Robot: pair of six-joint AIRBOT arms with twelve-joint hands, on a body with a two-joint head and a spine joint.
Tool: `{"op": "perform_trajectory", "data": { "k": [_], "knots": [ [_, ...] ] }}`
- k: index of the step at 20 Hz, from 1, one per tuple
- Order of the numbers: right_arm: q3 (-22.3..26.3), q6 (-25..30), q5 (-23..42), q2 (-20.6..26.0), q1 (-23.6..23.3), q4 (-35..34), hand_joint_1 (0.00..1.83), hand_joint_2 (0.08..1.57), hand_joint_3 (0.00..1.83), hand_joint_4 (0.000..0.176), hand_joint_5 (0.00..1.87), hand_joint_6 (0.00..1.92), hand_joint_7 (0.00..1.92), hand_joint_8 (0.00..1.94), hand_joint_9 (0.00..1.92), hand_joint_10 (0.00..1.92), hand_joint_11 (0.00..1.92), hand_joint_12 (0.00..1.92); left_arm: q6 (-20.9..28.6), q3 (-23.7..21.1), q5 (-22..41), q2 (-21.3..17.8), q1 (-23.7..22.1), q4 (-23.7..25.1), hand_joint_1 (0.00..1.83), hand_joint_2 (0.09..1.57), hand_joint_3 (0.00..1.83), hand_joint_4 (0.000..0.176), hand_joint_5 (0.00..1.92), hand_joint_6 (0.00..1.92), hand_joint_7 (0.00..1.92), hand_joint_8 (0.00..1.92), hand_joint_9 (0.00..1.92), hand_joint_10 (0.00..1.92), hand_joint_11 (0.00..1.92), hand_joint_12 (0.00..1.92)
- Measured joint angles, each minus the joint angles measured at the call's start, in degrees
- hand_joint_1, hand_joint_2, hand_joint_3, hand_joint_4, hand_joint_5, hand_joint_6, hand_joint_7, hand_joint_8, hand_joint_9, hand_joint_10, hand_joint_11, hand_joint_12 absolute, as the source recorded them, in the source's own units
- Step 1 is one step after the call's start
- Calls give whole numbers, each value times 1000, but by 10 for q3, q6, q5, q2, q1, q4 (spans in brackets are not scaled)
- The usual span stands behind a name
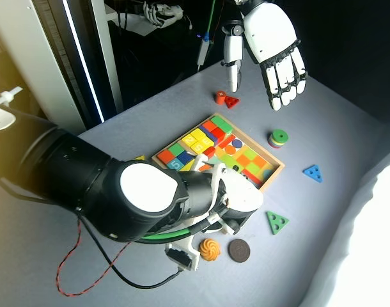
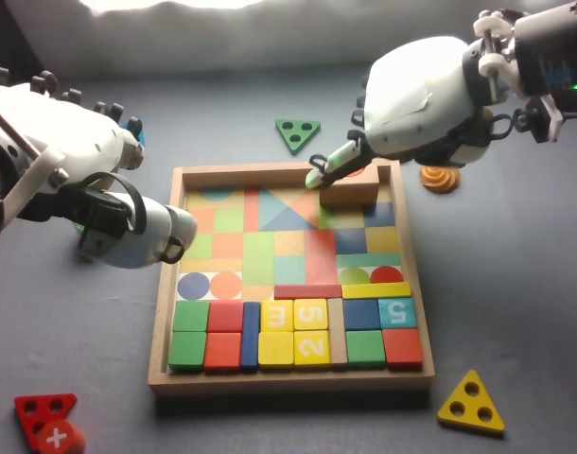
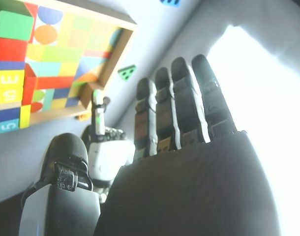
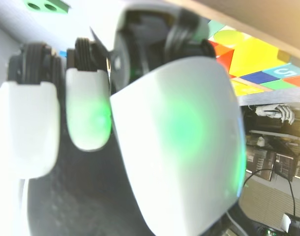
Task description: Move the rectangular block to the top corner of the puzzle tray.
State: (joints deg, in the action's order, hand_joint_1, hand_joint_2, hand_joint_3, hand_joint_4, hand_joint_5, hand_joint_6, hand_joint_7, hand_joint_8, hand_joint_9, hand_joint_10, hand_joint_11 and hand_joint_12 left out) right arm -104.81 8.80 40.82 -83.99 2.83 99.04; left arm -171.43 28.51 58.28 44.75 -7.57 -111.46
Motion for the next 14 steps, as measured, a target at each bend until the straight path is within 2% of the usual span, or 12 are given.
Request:
{"op": "perform_trajectory", "data": {
  "k": [5,8,10,12,14],
  "knots": [
    [-8,-3,0,2,7,-15,1647,698,876,0,326,10,1615,1941,1763,1921,1854,1921,0,0,0,0,0,0,0,1245,0,0,299,4,304,6,273,5,4,539],
    [-8,-5,0,5,11,-24,1659,668,939,0,316,1,1610,1941,1759,1921,1846,1921,0,0,0,0,0,0,0,1252,0,0,284,1,285,2,259,3,0,530],
    [-8,-5,2,8,11,-24,1576,740,823,0,343,6,1600,1941,1741,1921,1815,1921,0,0,0,0,0,0,0,1254,0,0,273,0,278,0,250,0,0,508],
    [-8,-5,5,15,11,-23,1565,786,739,0,333,0,1606,1941,1753,1921,1838,1921,0,0,0,0,0,0,0,1252,0,0,276,1,274,2,241,1,0,482],
    [-8,-5,8,19,11,-22,1580,790,739,0,327,2,1597,1941,1740,1921,1823,1921,0,0,0,0,0,0,0,1262,1,0,290,2,288,3,253,2,0,502]
  ]
}}
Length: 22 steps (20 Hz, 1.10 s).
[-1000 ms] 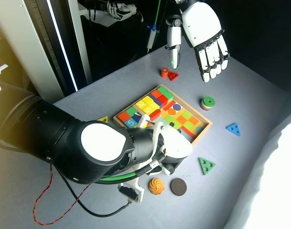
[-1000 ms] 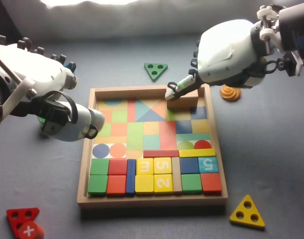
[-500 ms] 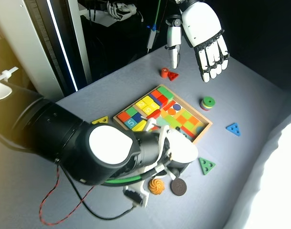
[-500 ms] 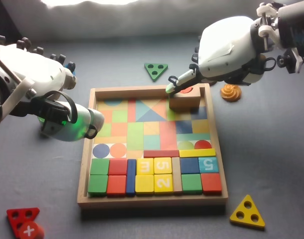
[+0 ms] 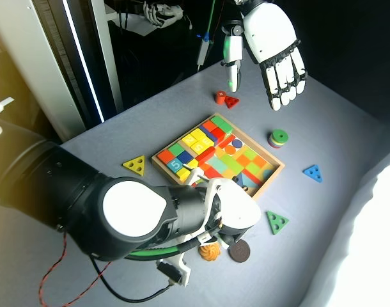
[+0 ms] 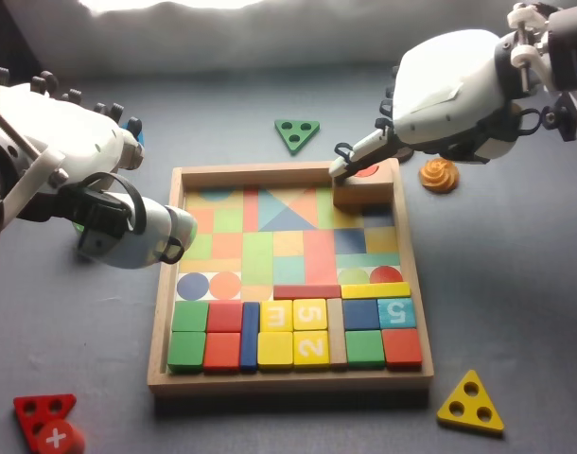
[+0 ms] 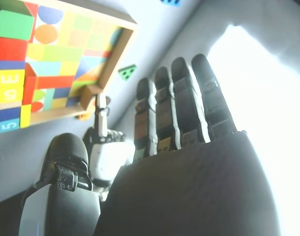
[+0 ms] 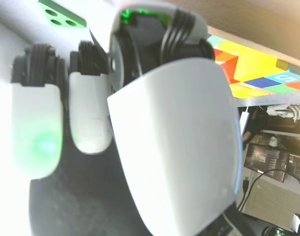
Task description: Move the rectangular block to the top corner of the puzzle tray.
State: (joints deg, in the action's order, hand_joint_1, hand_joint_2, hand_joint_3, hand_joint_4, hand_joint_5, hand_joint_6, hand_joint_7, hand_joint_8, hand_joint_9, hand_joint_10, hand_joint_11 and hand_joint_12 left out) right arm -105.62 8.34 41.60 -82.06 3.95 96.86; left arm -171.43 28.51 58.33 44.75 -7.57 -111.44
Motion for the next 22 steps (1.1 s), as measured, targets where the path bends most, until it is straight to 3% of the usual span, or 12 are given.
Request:
{"op": "perform_trajectory", "data": {
  "k": [8,16,22],
  "knots": [
    [0,-5,3,1,-3,3,1582,753,811,0,344,4,1583,1941,1731,1921,1822,1921,0,0,0,0,0,0,0,1265,2,0,284,3,282,2,256,2,0,525],
    [0,-3,5,-9,-72,18,1580,733,828,0,363,4,1602,1941,1746,1921,1838,1921,0,0,0,0,0,-1,0,1255,0,0,276,4,280,5,254,4,0,510],
    [12,78,12,27,-105,24,1555,788,731,0,348,2,1602,1941,1747,1921,1837,1921,0,0,0,0,0,-1,0,1254,0,0,282,1,284,1,252,0,0,502]
  ]
}}
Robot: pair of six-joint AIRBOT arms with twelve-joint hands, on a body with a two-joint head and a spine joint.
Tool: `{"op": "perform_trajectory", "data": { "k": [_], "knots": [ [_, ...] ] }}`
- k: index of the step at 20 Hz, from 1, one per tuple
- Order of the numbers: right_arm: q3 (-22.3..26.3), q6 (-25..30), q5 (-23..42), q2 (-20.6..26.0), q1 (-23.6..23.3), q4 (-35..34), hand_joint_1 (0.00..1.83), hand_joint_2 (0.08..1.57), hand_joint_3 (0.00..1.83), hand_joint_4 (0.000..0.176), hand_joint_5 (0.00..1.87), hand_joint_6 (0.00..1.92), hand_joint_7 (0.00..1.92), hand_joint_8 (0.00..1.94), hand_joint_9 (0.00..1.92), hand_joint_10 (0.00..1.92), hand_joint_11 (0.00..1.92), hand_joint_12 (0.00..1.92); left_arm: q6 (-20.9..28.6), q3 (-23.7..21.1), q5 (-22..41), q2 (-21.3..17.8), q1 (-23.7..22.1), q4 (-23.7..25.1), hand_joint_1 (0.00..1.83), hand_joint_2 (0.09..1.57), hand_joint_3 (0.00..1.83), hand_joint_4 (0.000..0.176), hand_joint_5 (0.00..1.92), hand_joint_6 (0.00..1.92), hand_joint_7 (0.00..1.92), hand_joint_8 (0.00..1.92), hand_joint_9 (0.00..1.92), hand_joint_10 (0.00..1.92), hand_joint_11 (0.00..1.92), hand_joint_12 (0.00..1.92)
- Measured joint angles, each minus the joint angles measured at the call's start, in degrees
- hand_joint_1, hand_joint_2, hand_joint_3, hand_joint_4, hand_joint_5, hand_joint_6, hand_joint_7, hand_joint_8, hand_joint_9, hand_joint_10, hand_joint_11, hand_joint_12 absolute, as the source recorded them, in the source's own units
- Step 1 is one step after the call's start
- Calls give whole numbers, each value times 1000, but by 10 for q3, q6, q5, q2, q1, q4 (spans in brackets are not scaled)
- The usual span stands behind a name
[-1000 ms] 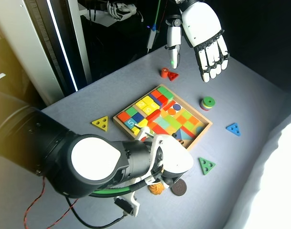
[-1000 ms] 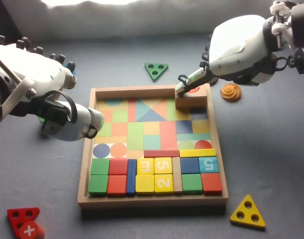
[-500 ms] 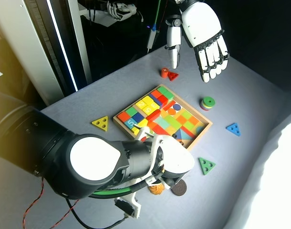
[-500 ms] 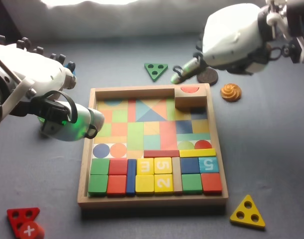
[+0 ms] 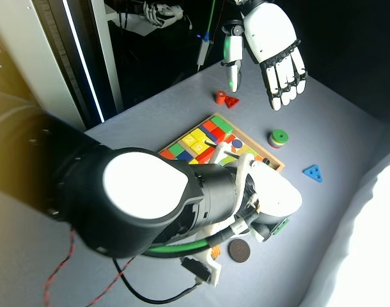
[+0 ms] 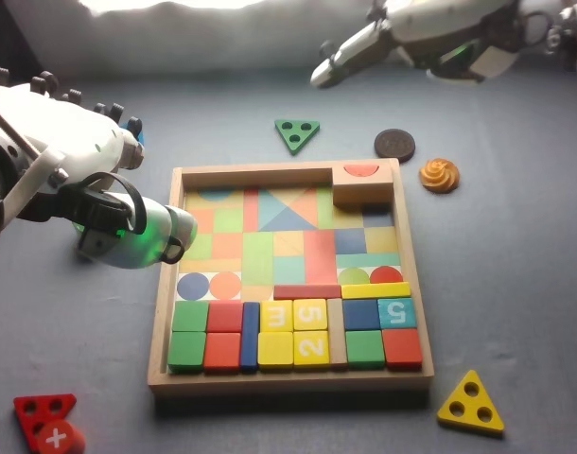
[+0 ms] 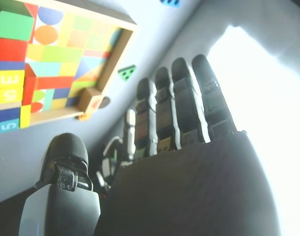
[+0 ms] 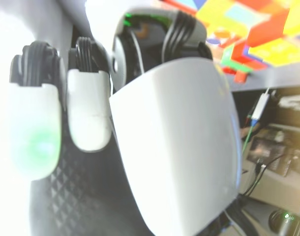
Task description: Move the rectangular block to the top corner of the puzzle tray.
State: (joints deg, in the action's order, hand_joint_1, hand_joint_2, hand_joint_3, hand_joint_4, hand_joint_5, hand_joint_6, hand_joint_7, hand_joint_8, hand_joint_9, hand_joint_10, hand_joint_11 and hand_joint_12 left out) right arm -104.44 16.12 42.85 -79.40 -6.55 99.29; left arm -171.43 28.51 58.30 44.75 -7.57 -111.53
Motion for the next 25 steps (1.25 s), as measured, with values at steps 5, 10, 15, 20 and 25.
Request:
{"op": "perform_trajectory", "data": {
  "k": [5,10,15,20,25],
  "knots": [
    [116,-20,-55,84,5,1,1512,814,650,0,377,4,1595,1941,1745,1921,1835,1921,0,0,-1,0,0,0,0,1266,1,0,279,0,285,0,255,1,0,510],
    [230,-4,-120,163,10,-2,1531,798,647,0,413,15,1584,1941,1744,1921,1842,1921,0,0,2,0,0,-3,0,1265,2,0,274,0,280,2,252,2,0,501],
    [305,3,-141,223,11,-3,1582,765,721,0,361,11,1582,1941,1741,1921,1847,1921,0,0,0,0,0,-3,0,1256,0,0,282,0,284,0,256,0,0,513],
    [345,30,-137,250,18,30,1671,702,884,0,298,1,1612,1941,1755,1921,1862,1921,0,0,0,0,0,-3,0,1258,1,0,298,8,302,8,277,9,16,513],
    [384,38,-142,264,17,50,1722,665,963,0,341,17,1617,1941,1746,1921,1844,1921,0,0,0,0,0,-3,0,1266,5,0,300,6,294,3,259,0,0,518]
  ]
}}
